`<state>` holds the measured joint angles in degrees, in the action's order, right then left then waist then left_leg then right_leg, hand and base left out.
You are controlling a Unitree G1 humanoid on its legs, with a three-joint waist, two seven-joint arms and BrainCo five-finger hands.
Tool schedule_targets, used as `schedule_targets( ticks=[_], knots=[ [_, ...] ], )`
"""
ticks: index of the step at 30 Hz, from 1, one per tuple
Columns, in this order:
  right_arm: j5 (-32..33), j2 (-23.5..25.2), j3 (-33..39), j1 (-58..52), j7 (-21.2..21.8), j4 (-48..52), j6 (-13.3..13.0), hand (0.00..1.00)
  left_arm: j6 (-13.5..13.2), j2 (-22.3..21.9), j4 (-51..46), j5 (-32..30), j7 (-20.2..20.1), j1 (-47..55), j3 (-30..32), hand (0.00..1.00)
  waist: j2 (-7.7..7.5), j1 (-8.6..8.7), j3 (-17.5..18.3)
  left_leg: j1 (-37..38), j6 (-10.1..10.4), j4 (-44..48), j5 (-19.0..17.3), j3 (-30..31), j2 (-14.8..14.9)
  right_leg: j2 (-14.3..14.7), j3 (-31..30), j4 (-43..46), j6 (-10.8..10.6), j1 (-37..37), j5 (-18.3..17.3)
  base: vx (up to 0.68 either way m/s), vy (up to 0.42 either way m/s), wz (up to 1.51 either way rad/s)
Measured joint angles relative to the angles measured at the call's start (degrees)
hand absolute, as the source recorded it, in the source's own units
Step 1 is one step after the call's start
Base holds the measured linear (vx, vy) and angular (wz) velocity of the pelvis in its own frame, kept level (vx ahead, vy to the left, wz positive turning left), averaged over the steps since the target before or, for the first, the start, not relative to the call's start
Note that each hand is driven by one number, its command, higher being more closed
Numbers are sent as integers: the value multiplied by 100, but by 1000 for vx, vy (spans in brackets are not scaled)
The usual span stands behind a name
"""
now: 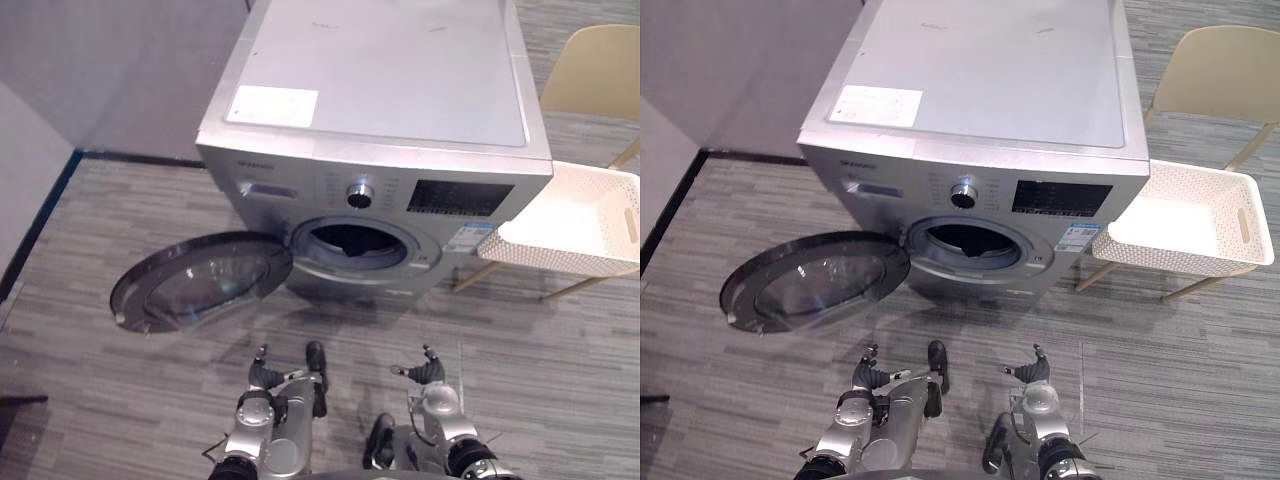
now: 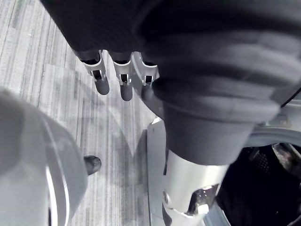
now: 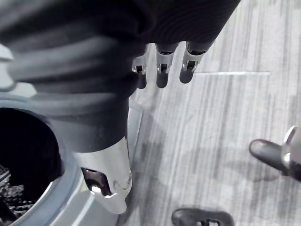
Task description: Pick up the laundry basket with both hands and put the clothes into the washing machine.
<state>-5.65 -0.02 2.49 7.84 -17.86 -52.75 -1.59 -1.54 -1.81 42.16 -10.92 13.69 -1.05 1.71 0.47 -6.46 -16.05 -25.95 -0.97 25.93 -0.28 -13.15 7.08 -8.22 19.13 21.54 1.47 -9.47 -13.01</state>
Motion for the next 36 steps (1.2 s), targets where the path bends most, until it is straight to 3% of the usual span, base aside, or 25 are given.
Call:
schedule_targets(
  ticks=[1,2,3,5,8,12,16,21,24,27,30,34,36],
  knots=[
    [-7,-35,-4,-55,-5,-2,-1,0,-1,36,-4,-2,6,2,-21,0,-16,112,14,34,57,720,-309,250,191,-62,35,-178,-45,-2,178,-232,131,27],
    [-8,-39,-3,-57,-7,-3,-1,0,-1,41,-2,-2,7,3,-27,0,-14,117,15,59,74,780,-342,269,228,-68,35,-195,-53,-4,196,-168,185,19],
    [-26,-70,-1,-85,-20,-34,-3,0,-2,101,111,-6,15,-18,-156,0,30,145,41,275,125,1061,-650,445,448,-89,15,-277,-156,-33,324,-98,217,1],
    [-57,-110,-2,-105,-53,-95,1,0,2,124,328,-39,17,-31,-247,0,111,203,89,853,647,362,-1186,776,441,-147,-33,-304,-357,-113,460,-108,301,4],
    [-57,-4,122,-206,-53,-262,20,0,66,404,580,-93,22,-107,-645,0,-140,291,328,1101,327,-509,-938,714,-138,-455,-85,-835,-721,4,823,-29,218,27],
    [-53,-47,209,-194,-20,-378,14,0,62,572,462,-90,87,-173,-678,0,-108,365,473,1280,108,-883,-791,567,-531,-702,-218,-1436,-805,231,1346,-4,197,6],
    [-49,-54,208,-113,34,-444,28,0,-7,718,-600,60,145,-181,-868,0,-122,417,485,1330,58,-993,-696,497,-614,-686,-260,-1741,-757,287,1591,3,67,-14],
    [-49,-178,93,-50,33,-448,39,0,-377,794,-2099,540,176,-375,-875,0,-159,481,557,1494,103,-1331,-534,433,-605,-600,-342,-2013,-695,340,1737,6,-32,-13],
    [-48,-285,73,9,29,-447,45,0,-423,935,-2425,565,471,-665,-665,0,-163,558,570,1670,130,-1625,-379,432,-598,-545,-328,-2174,-598,436,1812,-10,-54,-3],
    [-48,-326,58,45,25,-448,64,0,-422,1034,-2448,566,777,-955,-292,0,-175,552,588,1738,151,-1832,-256,440,-597,-526,-316,-2193,-591,426,1818,-28,-38,0],
    [-49,-337,27,146,16,-463,99,0,-397,1439,-2398,565,1073,-1248,29,0,-196,539,576,1768,180,-2089,-121,433,-592,-478,-307,-2353,-529,399,1925,-46,-35,-2],
    [-48,-315,-22,333,-4,-650,112,0,-310,1993,-1900,564,1333,-2036,376,0,-343,449,510,1409,227,-2077,-21,416,-507,-402,-344,-2354,-497,39,2037,-72,-33,-2],
    [-47,-239,-28,397,-91,-652,179,0,-165,2384,-1374,564,1432,-2629,451,0,-508,407,412,1102,251,-1901,-7,434,-406,-343,-339,-2347,-482,-183,2086,-79,-32,1]
  ],
)
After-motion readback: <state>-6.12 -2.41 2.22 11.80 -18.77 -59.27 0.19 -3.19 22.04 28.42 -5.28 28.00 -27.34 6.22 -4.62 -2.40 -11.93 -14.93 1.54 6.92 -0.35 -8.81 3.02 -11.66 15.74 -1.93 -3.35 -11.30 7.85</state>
